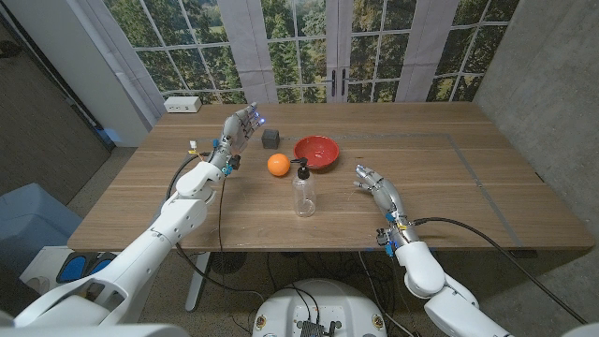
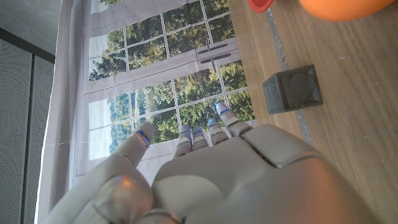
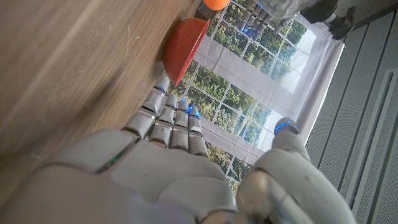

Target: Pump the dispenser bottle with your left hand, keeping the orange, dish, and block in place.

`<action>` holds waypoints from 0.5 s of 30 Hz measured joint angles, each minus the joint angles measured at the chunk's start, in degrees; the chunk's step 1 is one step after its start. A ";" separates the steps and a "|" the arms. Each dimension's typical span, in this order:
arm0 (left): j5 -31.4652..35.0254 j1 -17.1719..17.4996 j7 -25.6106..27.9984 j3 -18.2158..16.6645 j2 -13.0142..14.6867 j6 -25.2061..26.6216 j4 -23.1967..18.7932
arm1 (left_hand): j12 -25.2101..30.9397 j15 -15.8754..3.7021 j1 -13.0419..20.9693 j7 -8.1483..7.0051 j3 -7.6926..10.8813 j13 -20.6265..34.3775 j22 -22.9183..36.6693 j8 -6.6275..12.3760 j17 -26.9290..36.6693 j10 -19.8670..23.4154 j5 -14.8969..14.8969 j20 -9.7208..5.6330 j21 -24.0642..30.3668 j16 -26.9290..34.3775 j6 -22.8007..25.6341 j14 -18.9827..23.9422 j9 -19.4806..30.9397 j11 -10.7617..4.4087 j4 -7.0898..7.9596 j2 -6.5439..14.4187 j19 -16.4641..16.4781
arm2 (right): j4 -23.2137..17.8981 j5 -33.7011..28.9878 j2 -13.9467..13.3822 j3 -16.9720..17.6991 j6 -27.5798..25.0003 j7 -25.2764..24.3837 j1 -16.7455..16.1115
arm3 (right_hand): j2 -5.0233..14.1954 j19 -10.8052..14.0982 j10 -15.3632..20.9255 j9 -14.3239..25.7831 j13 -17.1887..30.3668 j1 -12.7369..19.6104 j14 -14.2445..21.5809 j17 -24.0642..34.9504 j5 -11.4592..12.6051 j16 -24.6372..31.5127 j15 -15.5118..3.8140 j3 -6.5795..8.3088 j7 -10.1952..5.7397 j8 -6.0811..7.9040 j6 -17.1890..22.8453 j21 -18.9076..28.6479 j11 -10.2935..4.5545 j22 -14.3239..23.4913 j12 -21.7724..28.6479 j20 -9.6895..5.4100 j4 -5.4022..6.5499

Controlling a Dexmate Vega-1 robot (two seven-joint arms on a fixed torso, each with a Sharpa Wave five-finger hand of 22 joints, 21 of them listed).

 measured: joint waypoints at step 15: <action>-0.07 0.59 0.28 -0.20 0.17 -0.26 -0.64 | 0.00 0.00 -0.32 0.11 0.15 0.00 0.00 0.00 0.00 -0.01 0.00 0.31 -0.60 0.00 0.11 0.00 0.00 0.00 0.16 -0.32 0.31 | 0.48 -2.92 -0.49 -2.12 -1.18 0.36 1.86 | -0.82 -1.77 -1.22 0.00 -0.15 0.82 -1.66 -0.53 0.45 -0.86 -0.40 -0.16 -0.31 -0.28 -1.74 -2.13 -0.40 0.01 -0.48 -0.09 -0.16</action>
